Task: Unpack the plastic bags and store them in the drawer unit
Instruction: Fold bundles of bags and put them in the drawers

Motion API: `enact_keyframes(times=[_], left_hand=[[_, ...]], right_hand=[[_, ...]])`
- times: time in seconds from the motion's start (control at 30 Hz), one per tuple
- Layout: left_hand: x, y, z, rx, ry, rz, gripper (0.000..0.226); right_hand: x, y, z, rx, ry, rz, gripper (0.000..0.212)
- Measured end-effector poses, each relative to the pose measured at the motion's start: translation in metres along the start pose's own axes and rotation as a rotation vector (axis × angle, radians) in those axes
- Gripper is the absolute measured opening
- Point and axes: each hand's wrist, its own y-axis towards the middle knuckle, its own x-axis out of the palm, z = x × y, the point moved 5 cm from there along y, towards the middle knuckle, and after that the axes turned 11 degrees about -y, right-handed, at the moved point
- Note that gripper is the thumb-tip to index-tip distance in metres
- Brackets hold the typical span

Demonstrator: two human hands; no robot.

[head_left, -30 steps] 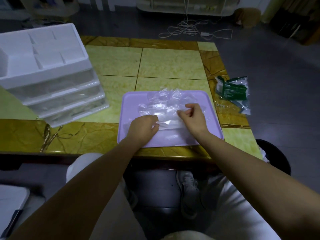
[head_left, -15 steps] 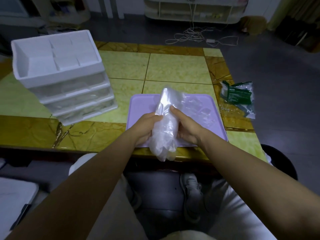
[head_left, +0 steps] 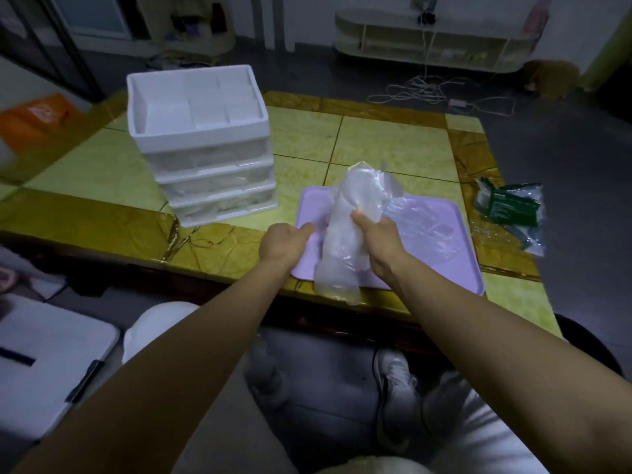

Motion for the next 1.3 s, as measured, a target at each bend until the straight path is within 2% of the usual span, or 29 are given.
enact_keyframes(times=[0.13,0.17,0.23,0.3,0.37,0.5,0.63,0.73,0.83,0.9,1.03,1.1,1.2,1.3], left_hand=[[0.01,-0.033,-0.009,-0.548,-0.369,-0.465,0.084],[0.013,-0.038,-0.01,-0.624,-0.485,-0.52,0.09],[0.016,-0.04,-0.01,-0.683,-0.663,-0.508,0.091],[0.014,-0.038,-0.01,-0.653,-0.759,-0.429,0.077],[0.009,-0.034,-0.01,-0.595,-0.801,-0.343,0.052],[0.0,-0.035,-0.014,-0.534,-0.802,-0.29,0.02],[-0.003,-0.041,-0.014,-0.454,-0.781,-0.282,0.028],[-0.007,-0.044,-0.014,-0.398,-0.798,-0.282,0.035],[-0.012,-0.048,-0.01,-0.335,-0.811,-0.405,0.05],[-0.015,-0.05,-0.009,-0.26,-0.731,-0.456,0.043],[-0.023,-0.048,-0.02,-0.224,-0.634,-0.283,0.036],[-0.026,-0.047,-0.023,-0.237,-0.64,-0.203,0.033],[-0.032,-0.045,-0.027,-0.258,-0.631,-0.106,0.029],[-0.038,-0.043,-0.034,-0.275,-0.609,-0.046,0.029]], right_hand=[[0.017,-0.014,-0.012,-0.115,-0.07,-0.046,0.018],[0.022,-0.019,-0.012,-0.133,-0.069,-0.089,0.016],[0.031,-0.024,-0.009,-0.147,-0.082,-0.194,0.014],[0.038,-0.029,-0.004,-0.137,-0.099,-0.296,0.015],[0.041,-0.032,-0.002,-0.134,-0.144,-0.334,0.02],[0.044,-0.034,-0.001,-0.082,-0.143,-0.367,0.043],[0.045,-0.034,0.003,-0.082,-0.192,-0.315,0.034],[0.047,-0.034,0.003,-0.078,-0.237,-0.247,0.037],[0.049,-0.038,0.001,-0.052,-0.286,-0.226,0.039],[0.05,-0.038,0.001,-0.035,-0.292,-0.218,0.041],[0.056,-0.042,0.003,-0.029,-0.293,-0.215,0.052],[0.056,-0.043,0.005,-0.022,-0.306,-0.184,0.067],[0.046,-0.044,-0.001,-0.163,-0.352,-0.014,0.091],[0.035,-0.059,-0.016,-0.43,-0.453,0.127,0.071]])
